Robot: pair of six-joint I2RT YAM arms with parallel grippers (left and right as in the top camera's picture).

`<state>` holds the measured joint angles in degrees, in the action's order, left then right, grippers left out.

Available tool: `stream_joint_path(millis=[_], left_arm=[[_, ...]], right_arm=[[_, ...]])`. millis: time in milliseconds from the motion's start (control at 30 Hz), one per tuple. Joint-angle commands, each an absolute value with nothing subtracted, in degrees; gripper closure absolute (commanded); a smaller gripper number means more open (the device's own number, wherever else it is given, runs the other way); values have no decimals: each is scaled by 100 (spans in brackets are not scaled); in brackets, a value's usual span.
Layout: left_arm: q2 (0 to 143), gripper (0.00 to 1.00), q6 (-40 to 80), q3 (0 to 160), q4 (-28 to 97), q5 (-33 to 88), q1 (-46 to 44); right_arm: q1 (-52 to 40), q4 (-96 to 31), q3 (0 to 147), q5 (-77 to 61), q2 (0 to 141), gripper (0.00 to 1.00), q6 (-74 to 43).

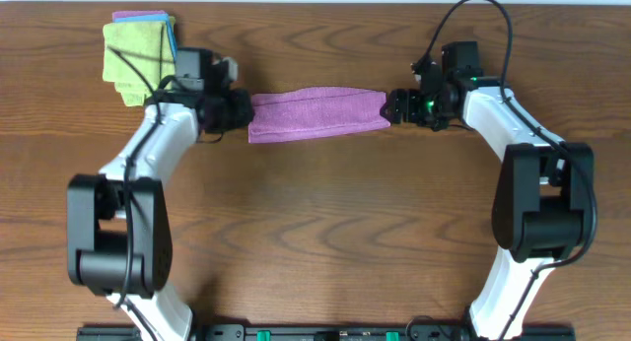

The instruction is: Fold the cloth

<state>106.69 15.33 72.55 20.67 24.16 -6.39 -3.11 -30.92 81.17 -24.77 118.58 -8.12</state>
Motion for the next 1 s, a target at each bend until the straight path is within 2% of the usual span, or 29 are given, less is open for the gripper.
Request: stream_joint_path(millis=[0, 233, 967], left_arm=[[10597, 94, 1267, 7411, 1949, 1100, -1000], [10934, 94, 1024, 7408, 1776, -30, -1380], [11408, 94, 1079, 7408, 1632, 508, -1391]], right_arm=[[-296, -3100, 8283, -2504, 11861, 11, -786], [-296, -3105, 8283, -2502, 11861, 8, -781], [-296, -3170, 8283, -2421, 11863, 1, -762]])
